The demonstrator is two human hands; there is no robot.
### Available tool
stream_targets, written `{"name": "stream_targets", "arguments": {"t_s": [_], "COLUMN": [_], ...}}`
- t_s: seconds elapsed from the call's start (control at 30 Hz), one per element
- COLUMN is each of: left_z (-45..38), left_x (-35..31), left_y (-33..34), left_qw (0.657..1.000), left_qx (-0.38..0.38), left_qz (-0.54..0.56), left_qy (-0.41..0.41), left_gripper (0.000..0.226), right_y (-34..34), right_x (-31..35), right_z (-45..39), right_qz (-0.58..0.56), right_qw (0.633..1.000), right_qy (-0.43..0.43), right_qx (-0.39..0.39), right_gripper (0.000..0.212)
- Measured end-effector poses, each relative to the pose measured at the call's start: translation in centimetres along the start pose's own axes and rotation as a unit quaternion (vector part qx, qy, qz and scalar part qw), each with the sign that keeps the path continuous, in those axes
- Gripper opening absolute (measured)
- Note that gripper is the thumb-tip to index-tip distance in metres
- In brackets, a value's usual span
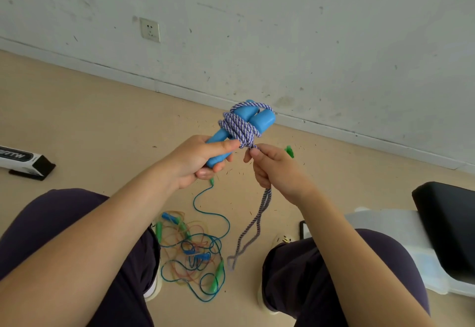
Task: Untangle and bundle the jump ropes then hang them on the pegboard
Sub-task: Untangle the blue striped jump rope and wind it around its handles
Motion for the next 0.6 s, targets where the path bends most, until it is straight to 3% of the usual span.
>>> {"name": "stream_targets", "arguments": {"t_s": [0.2, 0.33, 0.6], "left_z": [0.0, -0.2, -0.5], "left_x": [0.3, 0.3, 0.9], "left_y": [0.2, -0.8, -2.3], "left_qw": [0.998, 0.998, 0.989], "left_qx": [0.025, -0.048, -0.141], "left_qz": [0.049, 0.042, -0.009], "left_qy": [0.014, -0.001, -0.04], "left_gripper": [0.035, 0.044, 0.04], "right_y": [1.0, 0.7, 0.6], "right_x": [-0.7, -0.3, 0.9], "right_z": [-0.4, -0.6, 0.4], "right_qz": [0.042, 0.042, 0.145], "right_qw": [0.998, 0.998, 0.989], "right_qy": [0.035, 0.039, 0.027], "right_qx": [-0.001, 0.0, 0.007], "right_gripper": [0.032, 0.034, 0.031]}}
Point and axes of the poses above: each hand's wrist, its own z-axis away from the middle knuckle, its own y-axis out of the palm, x = y × z, the point moved 4 cm from there along -z, towards the middle knuckle, and after that the axes turned 15 degrees about x, right-handed, at the moved point
